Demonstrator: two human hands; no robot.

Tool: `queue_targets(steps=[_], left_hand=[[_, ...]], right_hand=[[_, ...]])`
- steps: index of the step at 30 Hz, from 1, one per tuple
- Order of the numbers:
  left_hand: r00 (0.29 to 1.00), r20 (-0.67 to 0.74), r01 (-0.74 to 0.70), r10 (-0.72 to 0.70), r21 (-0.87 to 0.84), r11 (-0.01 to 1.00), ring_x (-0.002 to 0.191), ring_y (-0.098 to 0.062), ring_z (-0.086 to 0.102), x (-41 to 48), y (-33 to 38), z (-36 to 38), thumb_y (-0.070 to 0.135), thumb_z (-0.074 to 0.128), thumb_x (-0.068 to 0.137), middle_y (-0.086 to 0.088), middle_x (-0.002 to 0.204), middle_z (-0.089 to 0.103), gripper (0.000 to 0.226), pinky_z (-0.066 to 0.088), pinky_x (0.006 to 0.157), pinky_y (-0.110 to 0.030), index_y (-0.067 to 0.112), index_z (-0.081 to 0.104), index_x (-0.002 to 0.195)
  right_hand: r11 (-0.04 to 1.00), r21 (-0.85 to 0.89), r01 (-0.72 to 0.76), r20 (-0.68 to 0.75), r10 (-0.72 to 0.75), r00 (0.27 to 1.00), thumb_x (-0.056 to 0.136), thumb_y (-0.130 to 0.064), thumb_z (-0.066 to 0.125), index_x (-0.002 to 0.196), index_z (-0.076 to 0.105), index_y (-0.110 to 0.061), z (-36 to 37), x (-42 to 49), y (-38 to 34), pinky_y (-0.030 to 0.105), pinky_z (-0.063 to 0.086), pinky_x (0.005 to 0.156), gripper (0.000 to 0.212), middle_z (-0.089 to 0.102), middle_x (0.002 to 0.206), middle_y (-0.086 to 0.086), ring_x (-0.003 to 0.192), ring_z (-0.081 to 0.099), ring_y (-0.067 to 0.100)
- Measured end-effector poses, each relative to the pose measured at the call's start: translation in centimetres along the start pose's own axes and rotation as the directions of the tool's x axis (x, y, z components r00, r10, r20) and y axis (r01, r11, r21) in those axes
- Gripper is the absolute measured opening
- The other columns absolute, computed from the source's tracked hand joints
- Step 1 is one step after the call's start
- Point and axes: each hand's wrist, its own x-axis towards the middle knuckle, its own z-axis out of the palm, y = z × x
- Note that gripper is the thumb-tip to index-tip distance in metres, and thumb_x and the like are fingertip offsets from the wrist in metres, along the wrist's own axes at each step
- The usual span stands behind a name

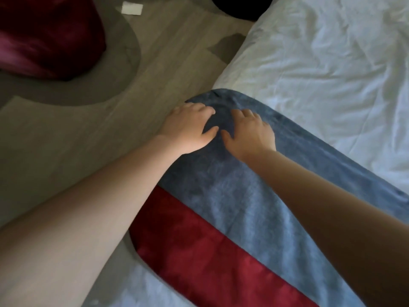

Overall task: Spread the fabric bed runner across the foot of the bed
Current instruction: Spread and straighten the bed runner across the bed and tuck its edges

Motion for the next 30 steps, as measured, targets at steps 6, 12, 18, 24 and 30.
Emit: queue_targets(steps=[6, 12, 18, 24, 30], left_hand=[[0.997, -0.009, 0.073, -0.073, 0.037, 0.997, 0.116, -0.027, 0.053, -7.5, 0.3, 0.1, 0.046, 0.048, 0.089, -0.004, 0.128, 0.056, 0.047, 0.043, 0.089, -0.04, 0.019, 0.051, 0.127], [0.99, -0.017, 0.141, -0.141, 0.023, 0.99, 0.109, -0.031, 0.056, -14.9, 0.2, 0.6, 0.047, 0.048, 0.086, -0.006, 0.122, 0.059, 0.047, 0.046, 0.082, -0.041, 0.021, 0.052, 0.125], [0.993, 0.075, 0.092, -0.091, -0.017, 0.996, 0.116, -0.026, 0.054, -22.6, -0.5, 2.4, 0.046, 0.053, 0.084, -0.004, 0.126, 0.057, 0.05, 0.045, 0.092, -0.039, 0.02, 0.053, 0.126], [0.987, 0.149, 0.067, -0.052, -0.098, 0.993, 0.121, -0.023, 0.049, -28.1, -2.0, 3.9, 0.021, 0.056, 0.082, -0.002, 0.133, 0.051, 0.049, 0.04, 0.095, -0.034, 0.019, 0.05, 0.131], [0.988, 0.15, 0.055, -0.045, -0.063, 0.997, 0.109, -0.03, 0.055, -29.6, -3.8, 4.3, 0.004, 0.047, 0.083, -0.007, 0.118, 0.058, 0.037, 0.046, 0.087, -0.042, 0.015, 0.057, 0.117]], right_hand=[[0.998, 0.002, 0.069, -0.012, -0.069, 0.998, 0.088, -0.046, 0.049, 0.131, 0.044, -0.014, 1.3, -6.2, -2.6, 0.041, 0.04, 0.092, 0.054, 0.054, 0.124, 0.009, 0.116, 0.05, 0.03], [0.993, -0.01, 0.12, 0.003, -0.12, 0.993, 0.087, -0.045, 0.05, 0.124, 0.048, -0.014, 3.5, -12.4, -5.9, 0.042, 0.04, 0.087, 0.049, 0.057, 0.118, 0.01, 0.11, 0.052, 0.031], [0.993, 0.018, 0.118, 0.022, -0.118, 0.993, 0.083, -0.046, 0.052, 0.125, 0.048, -0.015, 6.6, -17.9, -10.8, 0.04, 0.041, 0.086, 0.052, 0.055, 0.118, 0.008, 0.11, 0.051, 0.03], [0.997, 0.028, 0.073, -0.006, -0.072, 0.997, 0.081, -0.044, 0.056, 0.12, 0.055, -0.014, 9.2, -22.8, -14.5, 0.041, 0.04, 0.091, 0.048, 0.05, 0.129, 0.008, 0.123, 0.044, 0.028], [0.998, 0.028, 0.059, -0.03, -0.059, 0.998, 0.085, -0.03, 0.054, 0.101, 0.063, -0.016, 9.9, -24.2, -17.3, 0.036, 0.043, 0.074, 0.023, 0.058, 0.102, 0.002, 0.099, 0.054, 0.025]])
